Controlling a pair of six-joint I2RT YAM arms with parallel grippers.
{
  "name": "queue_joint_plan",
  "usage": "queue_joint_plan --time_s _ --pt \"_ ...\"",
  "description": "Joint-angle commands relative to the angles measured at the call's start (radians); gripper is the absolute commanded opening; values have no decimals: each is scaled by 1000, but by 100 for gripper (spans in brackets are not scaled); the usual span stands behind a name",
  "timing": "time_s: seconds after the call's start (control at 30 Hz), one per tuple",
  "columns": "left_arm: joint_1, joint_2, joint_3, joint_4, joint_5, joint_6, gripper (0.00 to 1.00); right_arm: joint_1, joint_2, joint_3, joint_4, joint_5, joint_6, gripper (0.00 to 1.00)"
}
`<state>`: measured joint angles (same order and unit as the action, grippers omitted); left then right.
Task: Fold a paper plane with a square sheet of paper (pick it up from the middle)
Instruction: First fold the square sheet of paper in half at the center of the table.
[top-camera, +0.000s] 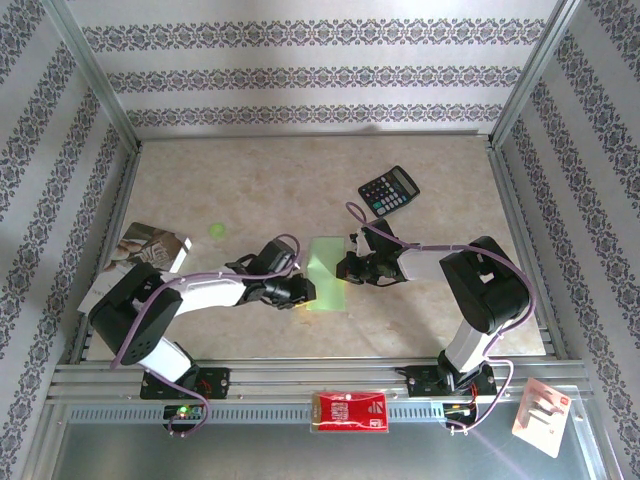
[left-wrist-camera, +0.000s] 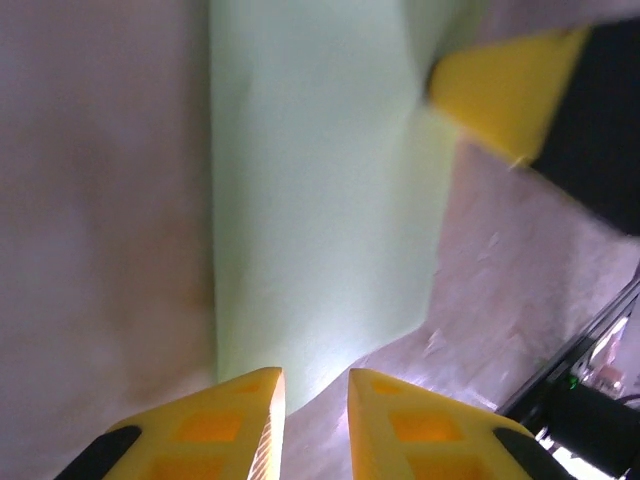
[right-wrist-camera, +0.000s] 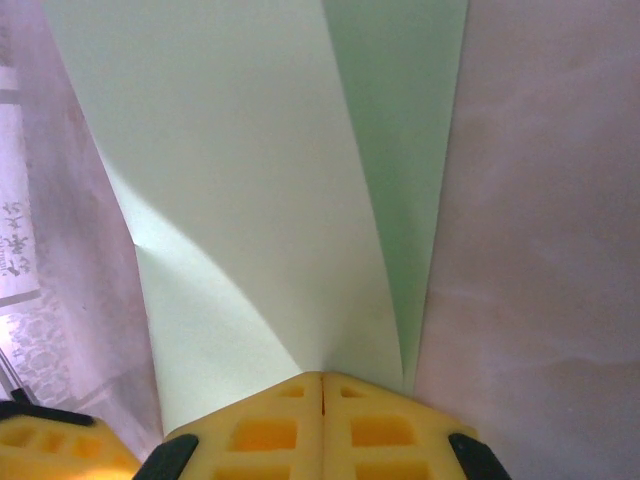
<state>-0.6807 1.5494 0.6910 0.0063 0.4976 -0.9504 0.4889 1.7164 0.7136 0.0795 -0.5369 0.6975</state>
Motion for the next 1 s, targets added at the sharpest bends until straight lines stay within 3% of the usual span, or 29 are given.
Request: queue_joint_plan --time_s 0.0,0.27,0.43,0.6,0.77,0.97 --pt "50 24 115 -57 -1 88 22 4 51 -28 -134 141 -35 0" --pt "133 270 341 -103 53 201 22 5 43 -34 -132 145 -32 0" --pt "187 370 375 -83 81 212 22 5 43 -35 -133 144 -32 0" --pt "237 371 366 -76 100 220 22 5 47 -40 -132 147 -31 0" --pt "224 309 384 -52 140 202 23 5 49 -36 -132 144 -29 0" --pt "225 369 427 -68 134 218 23 7 57 -24 -132 140 -28 0"
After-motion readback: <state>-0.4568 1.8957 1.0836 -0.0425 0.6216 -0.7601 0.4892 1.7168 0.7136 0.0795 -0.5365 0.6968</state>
